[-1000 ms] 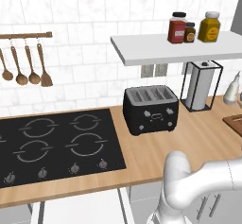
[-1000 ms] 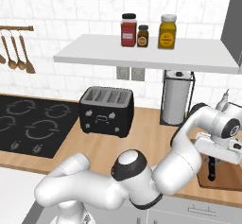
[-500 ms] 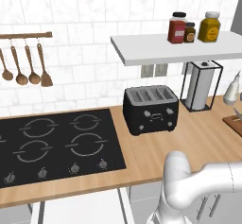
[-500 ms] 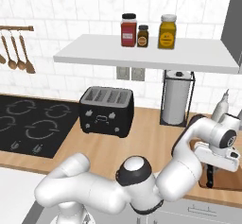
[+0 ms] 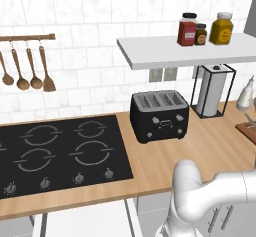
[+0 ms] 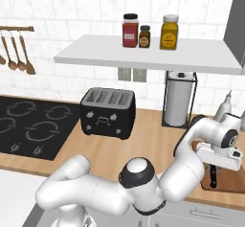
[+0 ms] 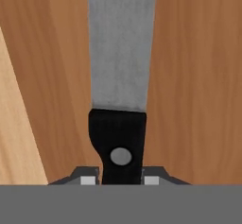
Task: Pick up the knife from the drawer and place it on the cutting board. Then place the meat from the plate to the cutting board.
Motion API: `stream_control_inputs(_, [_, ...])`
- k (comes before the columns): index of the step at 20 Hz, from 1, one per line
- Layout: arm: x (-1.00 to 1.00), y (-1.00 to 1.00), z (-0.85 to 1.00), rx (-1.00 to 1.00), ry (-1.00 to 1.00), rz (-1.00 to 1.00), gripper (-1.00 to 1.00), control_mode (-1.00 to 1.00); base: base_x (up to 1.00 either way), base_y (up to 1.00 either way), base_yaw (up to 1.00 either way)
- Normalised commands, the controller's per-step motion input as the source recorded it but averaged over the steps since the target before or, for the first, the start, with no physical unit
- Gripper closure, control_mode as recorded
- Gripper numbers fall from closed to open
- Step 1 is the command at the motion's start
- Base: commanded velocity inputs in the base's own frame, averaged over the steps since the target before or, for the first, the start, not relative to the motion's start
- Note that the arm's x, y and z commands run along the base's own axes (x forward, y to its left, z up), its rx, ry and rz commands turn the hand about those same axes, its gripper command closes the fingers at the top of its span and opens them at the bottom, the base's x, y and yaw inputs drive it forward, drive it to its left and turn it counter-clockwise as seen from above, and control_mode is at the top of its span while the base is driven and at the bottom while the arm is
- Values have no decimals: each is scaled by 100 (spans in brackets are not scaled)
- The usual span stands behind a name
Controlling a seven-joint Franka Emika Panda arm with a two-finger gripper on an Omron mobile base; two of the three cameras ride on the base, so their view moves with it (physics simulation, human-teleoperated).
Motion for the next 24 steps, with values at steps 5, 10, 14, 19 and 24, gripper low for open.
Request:
stream_control_inputs(5, [3,0,0,0,0,4,-100,-100,0,0,0])
stream_control_inputs(10, [0,0,8,0,-4,0,-100,-100,0,0,0])
stream_control_inputs(14, [-19,17,60,0,-8,0,-100,-100,0,0,0])
stream_control_inputs(19, [-37,78,60,-4,-4,-2,-100,-100,0,0,0])
stream_control_inputs(24, [-38,94,15,-2,0,1,-100,-100,0,0,0])
